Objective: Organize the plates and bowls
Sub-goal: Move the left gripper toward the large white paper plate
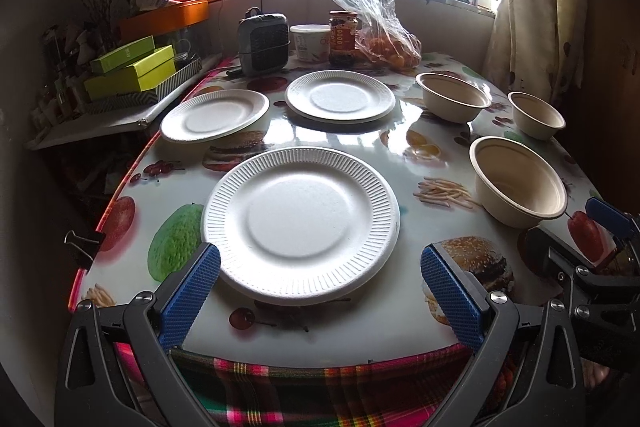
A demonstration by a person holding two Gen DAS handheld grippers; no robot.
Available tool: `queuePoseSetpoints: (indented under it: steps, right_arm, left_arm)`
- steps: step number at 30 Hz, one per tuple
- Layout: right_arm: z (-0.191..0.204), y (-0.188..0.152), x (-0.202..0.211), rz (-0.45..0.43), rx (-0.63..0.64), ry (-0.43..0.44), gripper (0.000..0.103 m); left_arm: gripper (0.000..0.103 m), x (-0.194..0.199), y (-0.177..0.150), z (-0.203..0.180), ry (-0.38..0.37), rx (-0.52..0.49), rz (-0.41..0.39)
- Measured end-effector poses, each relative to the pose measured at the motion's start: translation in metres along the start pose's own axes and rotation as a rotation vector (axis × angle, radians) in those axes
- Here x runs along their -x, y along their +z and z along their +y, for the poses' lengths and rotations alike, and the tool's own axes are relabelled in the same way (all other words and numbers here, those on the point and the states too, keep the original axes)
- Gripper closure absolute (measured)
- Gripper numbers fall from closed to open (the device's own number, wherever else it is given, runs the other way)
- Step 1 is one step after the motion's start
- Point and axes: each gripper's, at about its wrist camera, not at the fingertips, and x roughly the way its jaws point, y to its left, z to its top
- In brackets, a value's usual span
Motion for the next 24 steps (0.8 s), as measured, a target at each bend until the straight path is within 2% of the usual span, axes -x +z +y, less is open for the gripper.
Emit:
queuePoseSetpoints:
  steps: [9,24]
  right_arm:
    - [0.03,0.054,-0.025,-0.026,0.067,0.067,0.0]
    - [0.071,0.127,-0.08,-0.025,0.127,0.132,0.0]
  left_arm:
    - [0.002,-0.02,0.034,0.045,0.017,0.074,0.02]
    - [0.002,-0.053,0.086,0.113,0.106,0.157,0.015]
